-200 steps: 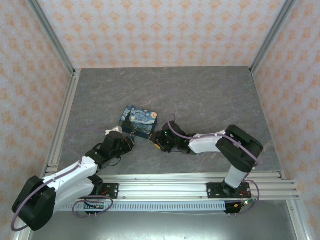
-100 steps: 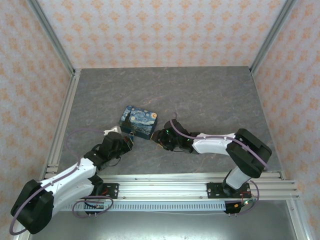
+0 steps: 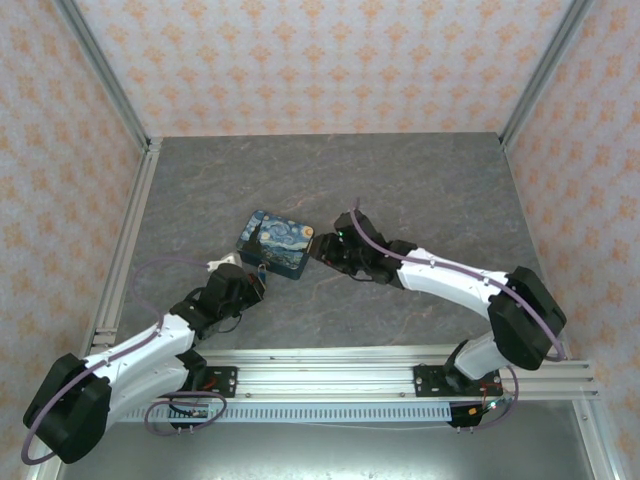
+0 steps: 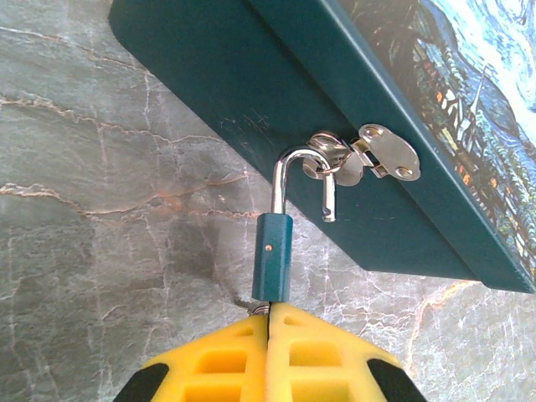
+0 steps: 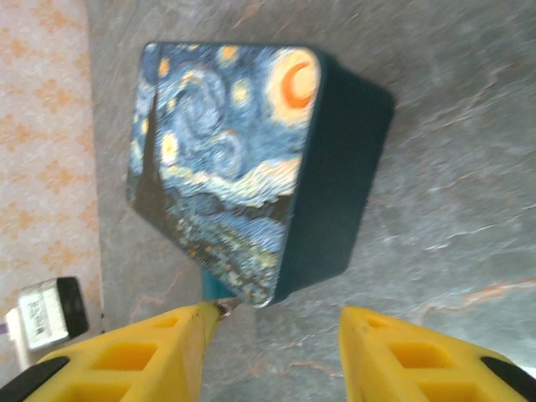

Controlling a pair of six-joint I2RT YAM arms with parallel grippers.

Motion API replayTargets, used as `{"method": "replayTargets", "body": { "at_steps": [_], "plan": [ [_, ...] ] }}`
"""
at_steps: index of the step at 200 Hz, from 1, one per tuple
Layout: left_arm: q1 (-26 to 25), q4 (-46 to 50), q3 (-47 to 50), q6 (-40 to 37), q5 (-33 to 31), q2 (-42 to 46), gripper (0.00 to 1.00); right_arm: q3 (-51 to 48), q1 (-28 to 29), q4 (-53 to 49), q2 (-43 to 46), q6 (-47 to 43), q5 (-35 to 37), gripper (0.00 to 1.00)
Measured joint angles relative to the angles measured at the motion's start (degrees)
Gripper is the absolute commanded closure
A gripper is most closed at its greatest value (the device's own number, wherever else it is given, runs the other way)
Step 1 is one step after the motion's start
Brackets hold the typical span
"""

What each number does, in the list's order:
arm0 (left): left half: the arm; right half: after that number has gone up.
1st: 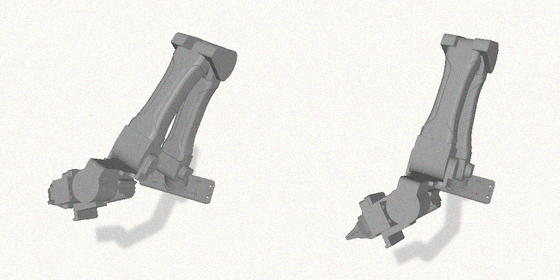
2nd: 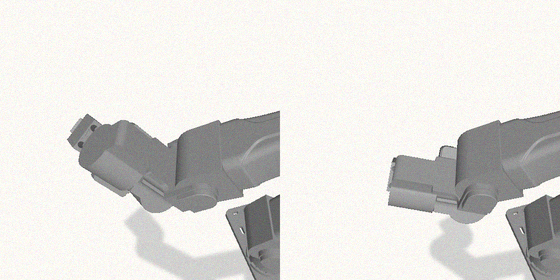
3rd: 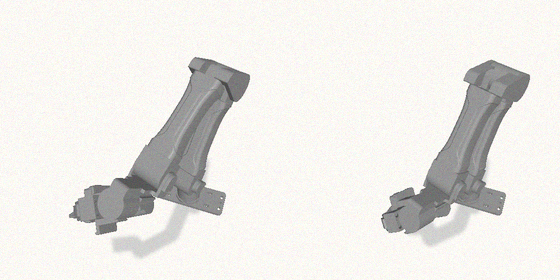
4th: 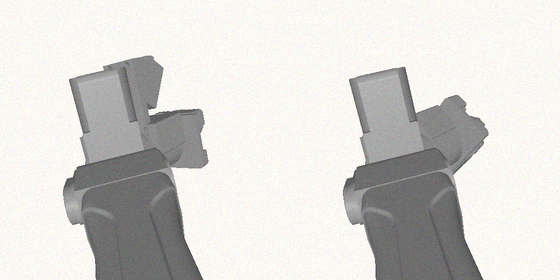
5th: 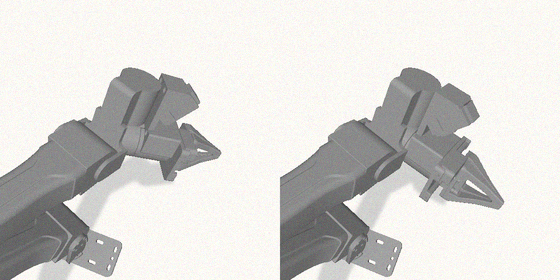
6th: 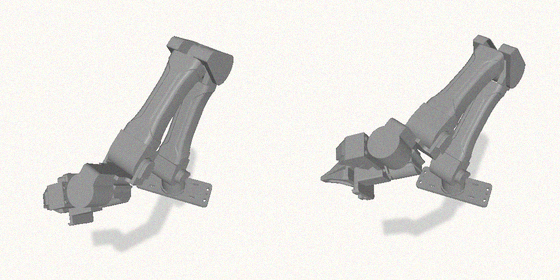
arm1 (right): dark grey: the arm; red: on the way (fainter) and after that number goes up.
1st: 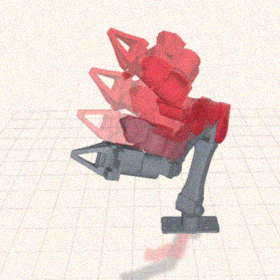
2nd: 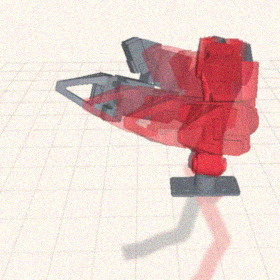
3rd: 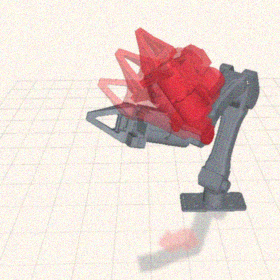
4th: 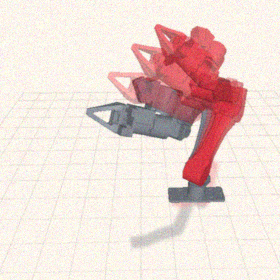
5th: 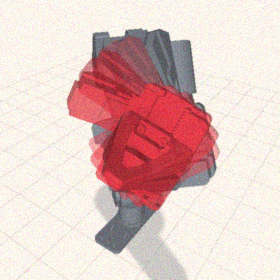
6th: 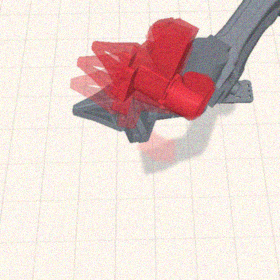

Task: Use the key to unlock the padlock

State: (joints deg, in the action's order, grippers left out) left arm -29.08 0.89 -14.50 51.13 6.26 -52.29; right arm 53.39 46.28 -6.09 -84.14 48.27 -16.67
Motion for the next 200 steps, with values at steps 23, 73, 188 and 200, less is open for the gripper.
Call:
{"method": "replayTargets", "body": {
  "at_steps": [23,73,188,200],
  "plan": [
    [0.0,0.2,0.0,0.3,-0.8,0.0,1.00,1.2,-1.6,-2.9,0.0,-1.7,0.0,0.53],
    [0.0,0.8,-0.8,2.5,-2.4,-0.6,1.00,5.0,-3.5,-4.1,-0.9,-4.3,-0.2,0.52],
    [1.0,5.9,-3.3,3.5,-9.9,1.0,1.00,5.6,-7.1,-5.0,-2.9,-6.4,-2.3,0.51],
    [1.1,6.1,-3.3,3.4,-10.3,0.8,1.00,5.6,-7.1,-5.0,-2.9,-6.4,-2.7,0.51]
  ]
}}
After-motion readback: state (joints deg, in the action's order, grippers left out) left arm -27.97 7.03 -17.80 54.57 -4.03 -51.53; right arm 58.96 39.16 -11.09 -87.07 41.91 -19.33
